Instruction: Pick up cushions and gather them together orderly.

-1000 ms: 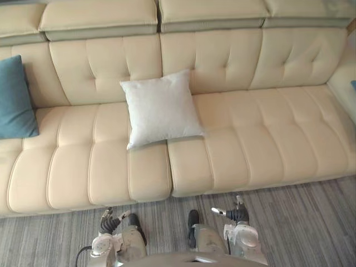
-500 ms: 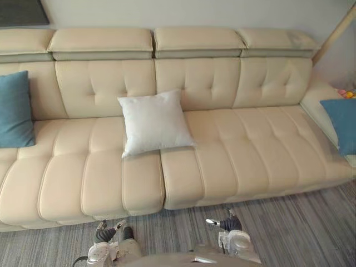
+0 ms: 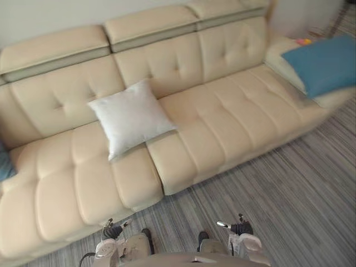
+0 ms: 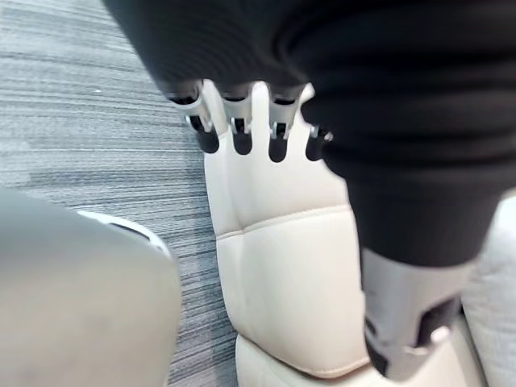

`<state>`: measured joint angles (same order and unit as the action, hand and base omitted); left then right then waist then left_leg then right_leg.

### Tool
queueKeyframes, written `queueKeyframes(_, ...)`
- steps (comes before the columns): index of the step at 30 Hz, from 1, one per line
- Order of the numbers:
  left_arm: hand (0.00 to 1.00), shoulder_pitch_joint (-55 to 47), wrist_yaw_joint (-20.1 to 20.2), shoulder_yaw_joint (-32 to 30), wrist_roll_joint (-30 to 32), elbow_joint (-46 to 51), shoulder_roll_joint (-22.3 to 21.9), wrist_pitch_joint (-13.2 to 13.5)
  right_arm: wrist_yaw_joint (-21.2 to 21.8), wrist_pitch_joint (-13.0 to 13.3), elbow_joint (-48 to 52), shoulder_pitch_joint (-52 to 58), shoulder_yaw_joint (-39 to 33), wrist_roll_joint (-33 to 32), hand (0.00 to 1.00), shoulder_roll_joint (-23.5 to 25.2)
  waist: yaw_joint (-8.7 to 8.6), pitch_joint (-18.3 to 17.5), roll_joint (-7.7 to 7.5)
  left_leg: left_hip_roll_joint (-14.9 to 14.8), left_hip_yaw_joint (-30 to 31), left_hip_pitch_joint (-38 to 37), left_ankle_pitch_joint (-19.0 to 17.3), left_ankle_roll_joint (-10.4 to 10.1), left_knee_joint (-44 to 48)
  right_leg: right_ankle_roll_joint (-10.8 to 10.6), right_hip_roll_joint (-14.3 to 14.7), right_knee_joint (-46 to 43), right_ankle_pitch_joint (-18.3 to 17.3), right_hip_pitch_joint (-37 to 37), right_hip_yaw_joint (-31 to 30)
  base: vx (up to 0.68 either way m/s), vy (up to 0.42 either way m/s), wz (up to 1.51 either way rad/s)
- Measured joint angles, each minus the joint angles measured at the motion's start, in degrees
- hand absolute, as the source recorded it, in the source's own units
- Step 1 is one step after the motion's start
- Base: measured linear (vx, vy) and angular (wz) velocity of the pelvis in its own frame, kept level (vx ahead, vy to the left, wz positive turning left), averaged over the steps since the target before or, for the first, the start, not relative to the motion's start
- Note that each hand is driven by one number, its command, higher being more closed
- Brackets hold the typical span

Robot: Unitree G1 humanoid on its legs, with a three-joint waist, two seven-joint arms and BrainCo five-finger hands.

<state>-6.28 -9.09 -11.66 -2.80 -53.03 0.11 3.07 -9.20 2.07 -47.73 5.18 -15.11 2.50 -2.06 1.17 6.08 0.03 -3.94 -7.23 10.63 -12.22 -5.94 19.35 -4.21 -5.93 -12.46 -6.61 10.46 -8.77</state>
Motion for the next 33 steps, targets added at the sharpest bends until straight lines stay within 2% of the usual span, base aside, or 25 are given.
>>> queueKeyframes(2,0.00,0.22,0.52,0.44,0.87,-0.54,0.26,-0.11,0.06,-0.60,-0.90,0.75,-1.83,-0.52,0.00,1.18,-1.01,-0.30,-0.48,0.47,-1.46,-0.50,-0.62,0.53,-0.68,-0.63,0.16,1.94,2.50,0.46,-1.89,0.09,0.144,-0.77)
queueKeyframes(3,0.00,0.66,0.68,0.49,0.94,-0.64,0.41,-0.19,-0.04,-0.76,-0.94,0.64,-2.47,-0.56,0.00,1.32,-1.16,-0.28,-0.60,0.28,-2.47,-0.79,-1.12,0.24,-0.50,-1.93,0.48,2.44,3.89,0.89,-2.31,0.14,0.089,-1.08)
queueKeyframes(4,0.00,1.12,0.68,0.52,1.40,-1.37,0.46,-0.19,-0.05,-0.77,-1.08,0.63,-2.98,-0.66,0.00,1.36,-0.94,-0.40,-0.47,0.03,-3.25,-1.05,-1.63,1.07,-0.33,-2.05,1.49,3.48,5.68,1.54,-3.83,0.13,0.052,-1.13)
queueKeyframes(5,0.00,1.31,0.68,0.51,1.74,-1.70,0.52,-0.20,-0.06,-0.78,-1.18,0.23,-3.11,-0.87,0.00,1.38,-0.76,-0.30,-0.33,-0.33,-3.96,-1.30,-1.57,1.56,-0.29,-1.70,2.08,3.92,6.51,1.81,-4.71,0.15,0.041,-1.32)
queueKeyframes(6,0.00,1.60,0.68,0.52,1.91,-1.89,0.56,-0.25,-0.06,-0.75,-1.65,-1.00,-3.06,-1.05,0.00,1.38,-0.63,-0.22,-0.21,-0.71,-4.87,-1.84,-1.10,3.21,-0.34,-1.25,3.05,4.85,8.30,2.52,-6.38,0.13,0.036,-1.35)
queueKeyframes(7,0.00,1.91,0.68,0.54,1.91,-1.88,0.56,-0.25,-0.06,-0.70,-2.67,-2.56,-2.96,-1.06,0.00,1.33,-0.19,-0.21,-0.22,-1.27,-6.06,-2.44,-1.15,3.40,-0.52,-0.72,4.21,5.48,10.28,3.51,-7.44,0.13,0.031,-1.92)
queueKeyframes(8,0.00,2.76,0.69,0.53,1.91,-1.81,0.50,-0.28,-0.07,-0.70,-3.09,-3.99,-2.37,-1.05,0.00,1.21,0.14,0.05,0.14,-2.34,-8.76,-3.48,-1.16,3.42,-1.06,0.64,5.41,6.45,13.44,4.71,-4.81,0.08,0.019,-1.70)
queueKeyframes(9,0.00,3.09,0.70,0.53,1.92,-1.75,0.47,-0.27,-0.07,-0.67,-3.13,-4.35,-1.59,-1.02,0.00,0.99,0.33,0.22,0.49,-2.94,-9.94,-3.94,-1.08,3.53,-1.47,1.35,5.67,7.08,14.56,5.04,-2.29,0.06,-0.019,-1.57)
queueKeyframes(10,0.00,3.67,0.68,0.51,1.92,-1.58,0.52,-0.25,-0.05,-0.70,-3.34,-5.00,-0.52,-1.01,0.00,0.64,0.52,0.54,1.15,-4.13,-12.61,-4.68,-0.97,3.72,-2.48,3.96,5.61,7.66,15.42,5.52,4.47,0.06,-0.055,-1.18)
queueKeyframes(11,0.00,4.43,0.71,0.62,2.00,-1.57,0.85,-0.24,-0.06,-0.84,-3.48,-5.66,-0.67,-0.99,0.00,0.60,0.24,0.78,0.90,-3.83,-15.49,-6.34,-0.95,3.73,-4.03,7.01,3.72,5.25,11.30,6.03,19.60,0.06,-0.061,-1.15)
queueKeyframes(12,0.00,4.50,0.71,0.65,2.12,-1.56,1.09,-0.25,-0.06,-0.87,-3.71,-5.37,-0.79,-0.94,0.00,0.47,0.26,1.08,1.01,-3.46,-17.04,-7.41,-0.96,3.71,-4.53,7.90,2.45,4.01,8.62,5.77,26.37,0.07,-0.078,-0.97)
queueKeyframes(13,0.00,4.48,0.72,0.64,2.54,-1.67,1.10,-0.41,-0.07,-0.88,-4.38,-5.25,-0.80,-0.88,0.00,-0.07,0.04,1.36,1.41,-3.69,-18.53,-8.77,-0.99,3.66,-4.65,7.58,1.20,2.56,7.70,5.28,30.71,0.10,-0.097,-0.86)
queueKeyframes(14,0.00,4.38,0.75,0.78,3.07,-1.68,1.66,-0.53,-0.07,-0.97,-5.14,-5.08,-0.78,-0.88,0.00,-0.71,-0.27,1.91,2.31,-3.63,-19.51,-10.97,-1.40,3.00,-5.37,6.89,1.36,0.55,6.85,4.59,32.07,0.09,-0.090,-0.72)
queueKeyframes(16,0.00,4.23,0.77,1.24,3.16,-1.77,1.72,-0.57,-0.09,-1.00,-5.14,-4.80,-0.81,-0.89,0.00,-1.11,-0.52,2.24,3.23,-3.89,-19.56,-12.45,-1.95,2.16,-6.14,6.46,2.42,-0.96,5.60,4.99,30.09,0.07,-0.089,-0.62)
queueKeyframes(18,0.00,4.31,0.85,1.89,3.65,-2.26,1.99,-0.68,-0.09,-1.01,-5.15,-4.76,-0.80,-0.95,0.00,-0.97,-1.15,2.41,3.15,-4.91,-19.58,-12.81,-2.60,1.03,-4.01,5.97,3.23,-3.59,2.23,6.12,28.25,0.06,-0.140,-0.46)
queueKeyframes(20,0.00,4.16,1.13,1.96,4.39,-2.65,1.95,-0.73,-0.16,-0.93,-4.95,-4.23,-0.79,-1.14,0.00,-0.81,-1.44,2.88,2.52,-7.32,-19.37,-10.82,-3.03,0.33,5.00,6.48,3.78,-4.74,0.36,5.41,27.53,0.07,-0.141,-0.38)
queueKeyframes(21,0.00,3.07,1.13,1.53,4.90,-2.34,1.41,-0.77,-0.19,-0.83,-4.46,-3.60,-0.66,-1.21,0.00,-0.71,-0.97,3.34,2.91,-11.54,-17.52,-7.05,-1.41,2.64,19.11,7.11,5.35,-4.95,-0.53,3.05,26.49,0.12,-0.118,-0.57)
queueKeyframes(22,0.00,2.49,1.13,1.50,4.94,-2.07,1.14,-0.81,-0.33,-0.80,-4.15,-3.41,-0.70,-1.25,0.00,-0.68,-0.77,3.60,3.32,-12.95,-16.34,-5.59,-0.07,4.21,23.89,7.47,6.04,-5.30,-0.99,2.28,26.00,0.16,-0.089,-0.91)
queueKeyframes(23,0.00,1.63,1.08,0.59,4.20,-0.06,0.31,-0.72,-1.35,-0.83,-2.38,-2.82,0.31,-2.21,0.00,-0.62,0.04,4.16,3.33,-14.65,-12.14,-1.51,2.06,5.09,33.78,8.48,7.56,-6.65,-2.38,1.24,23.12,0.16,0.003,-1.00)
queueKeyframes(25,0.00,1.39,1.15,0.54,4.16,0.79,0.24,-0.69,-1.63,-0.86,-1.58,-3.06,1.03,-2.31,0.00,-0.63,0.75,3.92,3.77,-12.85,-9.04,2.34,-2.00,3.77,37.71,8.90,8.22,-8.01,-3.60,1.27,19.86,0.17,0.035,-0.95)
queueKeyframes(27,0.00,1.30,1.13,0.51,4.11,1.91,0.10,-0.32,-2.05,-1.11,-0.30,-3.12,1.57,-2.50,0.00,0.00,1.67,4.25,3.67,-8.90,-8.19,6.94,-5.21,3.76,32.99,8.84,8.30,-6.61,-3.77,0.12,15.83,0.21,0.072,-0.86)
queueKeyframes(29,0.00,0.99,1.08,0.45,4.12,3.33,-0.10,-0.09,-2.24,-1.11,-0.14,-3.20,1.61,-2.70,0.00,0.67,2.30,4.52,3.44,-6.42,-7.69,9.21,-5.24,3.40,25.10,8.80,8.04,-4.50,-3.79,-1.56,13.96,0.23,0.134,-0.64)
queueKeyframes(30,0.00,0.96,1.05,0.24,4.13,4.03,-0.23,-0.09,-2.36,-1.04,0.03,-3.39,1.47,-2.98,0.00,1.16,2.83,4.66,3.14,-3.72,-5.67,10.47,-4.13,2.96,15.12,8.48,7.55,-3.40,-3.98,-2.42,12.34,0.24,0.162,-0.69)
queueKeyframes(32,0.00,0.93,0.96,-0.61,4.15,4.53,-0.51,-0.09,-2.76,-1.01,-0.11,-4.06,1.40,-3.23,0.00,1.56,4.04,4.76,3.01,-2.10,-3.51,10.63,-0.39,2.21,3.10,7.39,7.31,-3.15,-4.63,-2.45,9.68,0.29,0.207,-0.92)
queueKeyframes(33,0.00,0.99,0.79,-1.79,4.16,4.45,-0.73,-0.15,-3.10,-0.99,-0.35,-4.41,1.42,-3.30,0.00,1.72,4.80,4.74,2.77,-1.96,-2.94,10.19,4.95,1.73,-1.20,6.22,7.24,-2.86,-5.39,-2.58,7.10,0.45,0.326,-1.01)
